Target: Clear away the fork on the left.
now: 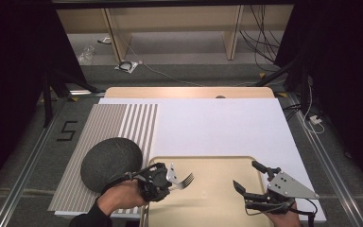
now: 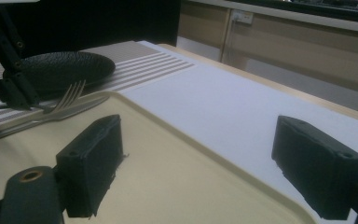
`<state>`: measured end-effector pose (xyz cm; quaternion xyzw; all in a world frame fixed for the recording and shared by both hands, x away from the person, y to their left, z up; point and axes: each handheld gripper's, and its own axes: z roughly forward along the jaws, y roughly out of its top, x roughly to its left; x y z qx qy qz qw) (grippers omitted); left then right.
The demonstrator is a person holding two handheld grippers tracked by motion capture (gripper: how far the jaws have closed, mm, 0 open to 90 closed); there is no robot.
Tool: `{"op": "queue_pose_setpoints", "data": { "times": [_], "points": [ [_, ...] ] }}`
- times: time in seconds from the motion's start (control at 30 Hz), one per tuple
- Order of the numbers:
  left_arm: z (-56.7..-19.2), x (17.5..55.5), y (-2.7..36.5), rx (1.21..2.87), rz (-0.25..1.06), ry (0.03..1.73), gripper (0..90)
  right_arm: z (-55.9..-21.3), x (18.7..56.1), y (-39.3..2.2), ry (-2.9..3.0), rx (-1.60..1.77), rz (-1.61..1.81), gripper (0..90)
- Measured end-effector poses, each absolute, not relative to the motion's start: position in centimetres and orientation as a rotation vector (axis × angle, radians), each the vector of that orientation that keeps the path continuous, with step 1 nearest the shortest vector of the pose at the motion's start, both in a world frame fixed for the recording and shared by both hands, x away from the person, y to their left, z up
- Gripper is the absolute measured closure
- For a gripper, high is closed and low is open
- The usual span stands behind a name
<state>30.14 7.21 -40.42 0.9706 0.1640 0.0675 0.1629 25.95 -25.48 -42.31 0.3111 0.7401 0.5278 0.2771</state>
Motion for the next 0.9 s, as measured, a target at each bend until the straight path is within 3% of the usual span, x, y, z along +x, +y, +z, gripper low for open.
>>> {"op": "queue_pose_setpoints", "data": {
  "times": [0.9],
  "points": [
    [-42.3, 27.5, 3.8, 2.843, 0.1, 0.335, 84.3, -42.3, 25.9, -25.4, 1.989, 0.829, 1.413, 17.1]
  ]
}}
